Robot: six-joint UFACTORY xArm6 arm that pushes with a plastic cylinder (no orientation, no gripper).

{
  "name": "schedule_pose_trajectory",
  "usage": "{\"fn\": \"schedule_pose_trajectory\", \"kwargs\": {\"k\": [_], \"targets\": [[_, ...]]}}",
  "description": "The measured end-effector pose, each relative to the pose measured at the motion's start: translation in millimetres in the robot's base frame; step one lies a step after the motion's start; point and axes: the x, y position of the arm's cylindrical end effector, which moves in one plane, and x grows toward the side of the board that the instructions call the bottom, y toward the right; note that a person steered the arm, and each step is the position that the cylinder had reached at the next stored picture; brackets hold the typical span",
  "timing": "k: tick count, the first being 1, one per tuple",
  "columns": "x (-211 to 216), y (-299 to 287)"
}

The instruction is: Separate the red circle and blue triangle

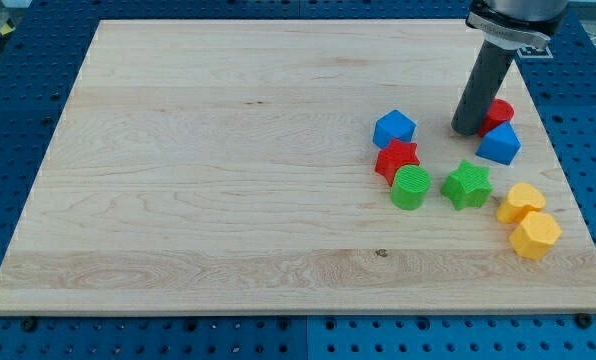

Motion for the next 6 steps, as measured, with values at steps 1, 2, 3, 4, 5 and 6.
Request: {"fn": "schedule_pose_trajectory", "kwargs": {"k": [1, 2, 3, 4, 5, 6], "targets": [[-35.4, -14.7], [-75.7, 3.9], [-55.9, 63.2], [-31.4, 84.2], [-2.2, 78.8], [13.6, 56.1]]}}
